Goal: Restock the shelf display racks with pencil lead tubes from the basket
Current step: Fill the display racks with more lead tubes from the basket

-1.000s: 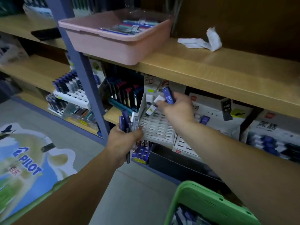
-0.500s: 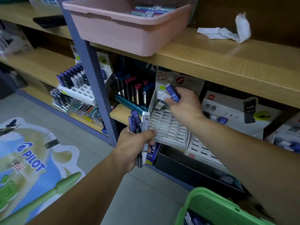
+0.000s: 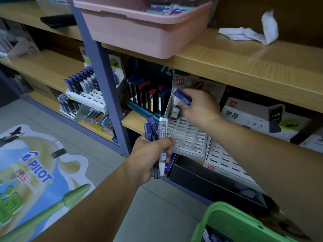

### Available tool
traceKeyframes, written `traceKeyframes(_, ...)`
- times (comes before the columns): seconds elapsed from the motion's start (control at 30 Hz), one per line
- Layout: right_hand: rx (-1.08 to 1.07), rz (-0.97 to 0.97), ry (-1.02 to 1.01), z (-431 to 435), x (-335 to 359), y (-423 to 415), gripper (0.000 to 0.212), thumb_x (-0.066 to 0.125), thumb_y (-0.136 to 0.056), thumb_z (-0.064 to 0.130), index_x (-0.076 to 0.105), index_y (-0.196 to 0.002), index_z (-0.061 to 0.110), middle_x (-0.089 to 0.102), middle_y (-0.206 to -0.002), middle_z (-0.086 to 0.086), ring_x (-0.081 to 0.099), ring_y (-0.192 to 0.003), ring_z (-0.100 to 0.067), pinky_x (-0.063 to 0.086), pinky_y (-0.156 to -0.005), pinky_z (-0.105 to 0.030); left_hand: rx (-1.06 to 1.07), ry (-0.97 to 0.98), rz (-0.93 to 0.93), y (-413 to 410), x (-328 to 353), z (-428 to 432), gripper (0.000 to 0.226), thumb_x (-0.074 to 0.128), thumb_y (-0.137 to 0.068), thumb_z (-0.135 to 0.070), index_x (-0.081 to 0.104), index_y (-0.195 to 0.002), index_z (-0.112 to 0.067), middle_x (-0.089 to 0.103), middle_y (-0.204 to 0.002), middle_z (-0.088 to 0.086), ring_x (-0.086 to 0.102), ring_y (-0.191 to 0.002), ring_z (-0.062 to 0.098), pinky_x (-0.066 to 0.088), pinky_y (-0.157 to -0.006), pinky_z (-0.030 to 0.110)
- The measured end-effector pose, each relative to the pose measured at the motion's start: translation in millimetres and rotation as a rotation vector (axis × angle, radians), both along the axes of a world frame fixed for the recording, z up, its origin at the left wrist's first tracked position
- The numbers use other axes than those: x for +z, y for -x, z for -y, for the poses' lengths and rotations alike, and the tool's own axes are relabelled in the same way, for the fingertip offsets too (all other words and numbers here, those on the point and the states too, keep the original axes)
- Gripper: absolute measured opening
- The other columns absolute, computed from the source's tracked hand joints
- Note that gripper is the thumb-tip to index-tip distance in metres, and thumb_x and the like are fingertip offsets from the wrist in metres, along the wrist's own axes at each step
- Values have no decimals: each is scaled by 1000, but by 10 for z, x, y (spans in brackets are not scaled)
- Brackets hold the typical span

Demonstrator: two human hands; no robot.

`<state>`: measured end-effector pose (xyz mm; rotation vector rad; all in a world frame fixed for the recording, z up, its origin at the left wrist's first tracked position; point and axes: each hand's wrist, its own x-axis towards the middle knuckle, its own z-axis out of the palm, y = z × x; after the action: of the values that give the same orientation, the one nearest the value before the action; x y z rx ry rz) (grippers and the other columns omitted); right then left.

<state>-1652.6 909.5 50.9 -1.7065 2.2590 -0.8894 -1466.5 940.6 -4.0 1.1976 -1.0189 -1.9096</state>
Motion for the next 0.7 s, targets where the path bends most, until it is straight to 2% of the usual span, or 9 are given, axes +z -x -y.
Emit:
traceKeyframes(0.07,8,-16,-14,6,48,-20,13,65,-97,28,61,-86,32,61,-73,9,61,-72,-19,46,-65,-29,-8,-5,-9,-10,17,-3,42,83,-83,-11,63,-118,0,65,-74,16,57,-58,25,51,-56,33)
traceKeyframes(0.17,-21,-19,-28,-3,35,-11,6,66,-97,29,67,-100,34,65,-80,10,63,-78,-22,51,-73,-31,-22,-6,-46,-23,52,-22,31,79,-86,-10,66,-111,0,66,-77,15,58,-58,22,51,-55,32)
traceKeyframes(0.27,-17,-89,-35,-35,-32,-10,8,67,-96,29,62,-99,34,63,-81,8,65,-85,-27,54,-76,-34,-53,10,-76,-26,72,-53,21,76,-88,-10,68,-105,-3,67,-82,15,61,-64,21,52,-60,33)
traceKeyframes(0.37,-34,1,6,-46,-66,-7,29,71,-94,30,62,-121,37,72,-108,10,67,-95,-24,56,-84,-39,-81,-8,-58,-37,73,-65,28,76,-85,-10,66,-109,-1,66,-80,16,60,-65,23,53,-63,33)
traceKeyframes(0.4,-41,0,9,-46,-76,0,28,71,-94,31,61,-120,36,71,-108,10,67,-95,-23,55,-83,-38,-97,-16,-58,-36,82,-67,26,76,-85,-9,66,-108,-1,65,-79,15,59,-63,23,53,-61,32)
traceKeyframes(0.47,-34,-47,-12,-57,-96,18,12,69,-96,35,61,-106,33,68,-91,10,64,-87,-24,49,-71,-34,-127,-22,-71,-29,105,-74,18,74,-86,-7,66,-102,-3,63,-77,14,58,-61,21,53,-59,32)
traceKeyframes(0.53,-28,-36,-5,-100,-76,10,9,68,-96,39,64,-103,33,62,-80,11,62,-81,-21,42,-65,-32,-142,-30,-103,-15,128,-85,20,75,-85,-6,65,-102,-4,63,-78,14,58,-61,20,52,-58,32)
traceKeyframes(0.63,4,288,98,-217,-3,-61,16,71,-95,39,69,-97,24,66,-77,6,61,-68,-14,46,-64,-32,-190,-19,-144,15,153,-89,29,78,-77,-10,65,-103,-6,61,-79,14,57,-62,20,52,-58,32)
traceKeyframes(0.7,77,606,-19,-367,77,-113,20,74,-93,41,72,-94,21,64,-68,0,51,-51,-9,40,-53,-26,-214,-12,-159,34,188,-90,28,77,-75,-10,65,-101,-7,60,-77,14,56,-62,21,52,-58,32)
